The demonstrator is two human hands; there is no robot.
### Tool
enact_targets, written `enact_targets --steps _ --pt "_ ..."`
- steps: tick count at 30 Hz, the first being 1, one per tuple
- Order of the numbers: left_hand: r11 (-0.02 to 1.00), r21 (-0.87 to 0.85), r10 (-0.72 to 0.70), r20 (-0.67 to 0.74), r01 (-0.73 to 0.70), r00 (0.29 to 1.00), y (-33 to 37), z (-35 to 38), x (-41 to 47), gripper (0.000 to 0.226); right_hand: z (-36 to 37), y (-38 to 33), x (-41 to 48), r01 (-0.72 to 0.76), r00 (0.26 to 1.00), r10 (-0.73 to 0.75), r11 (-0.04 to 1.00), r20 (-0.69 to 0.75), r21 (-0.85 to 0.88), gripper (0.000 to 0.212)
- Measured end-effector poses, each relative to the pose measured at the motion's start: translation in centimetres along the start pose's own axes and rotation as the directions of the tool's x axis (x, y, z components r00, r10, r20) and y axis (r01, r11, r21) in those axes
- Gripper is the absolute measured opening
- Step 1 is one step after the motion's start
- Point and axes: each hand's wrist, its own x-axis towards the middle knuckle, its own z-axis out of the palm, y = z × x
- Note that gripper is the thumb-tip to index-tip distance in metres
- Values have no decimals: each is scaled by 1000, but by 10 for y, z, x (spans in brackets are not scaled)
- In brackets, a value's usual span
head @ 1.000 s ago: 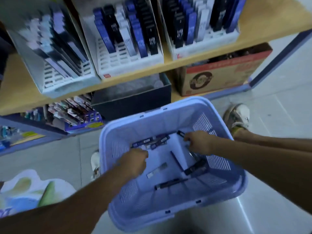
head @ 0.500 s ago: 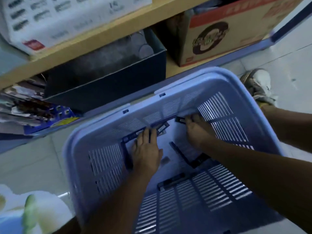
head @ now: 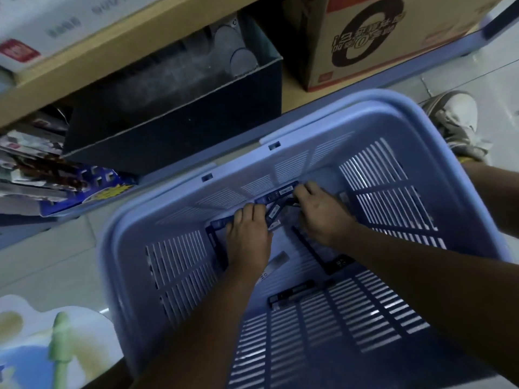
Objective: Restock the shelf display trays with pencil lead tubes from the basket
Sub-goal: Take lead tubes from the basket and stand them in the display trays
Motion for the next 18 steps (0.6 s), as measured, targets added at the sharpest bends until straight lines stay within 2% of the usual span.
enact_targets --steps 4,6,8,13,15,18 --pt "1000 17 -9 9 9 1000 -14 2 -4 77 8 -8 16 70 996 -61 986 61 -150 66" --pt "999 17 -48 49 48 998 -18 5 -7 77 12 -9 20 95 992 -72 968 104 -231 70" --pt "998 -20 -65 78 67 995 -20 7 -9 75 12 -7 22 99 990 -69 958 122 -268 69" --pt "991 -89 -76 198 95 977 -21 8 -9 88 3 -4 22 81 996 -66 944 56 -320 43" --pt "991 -81 -81 224 102 971 -19 6 -10 79 2 -3 23 80 996 -57 932 75 -355 40" --pt "992 -103 -49 230 75 972 -16 6 -13 60 4 -1 23 -27 990 81 911 113 -412 43"
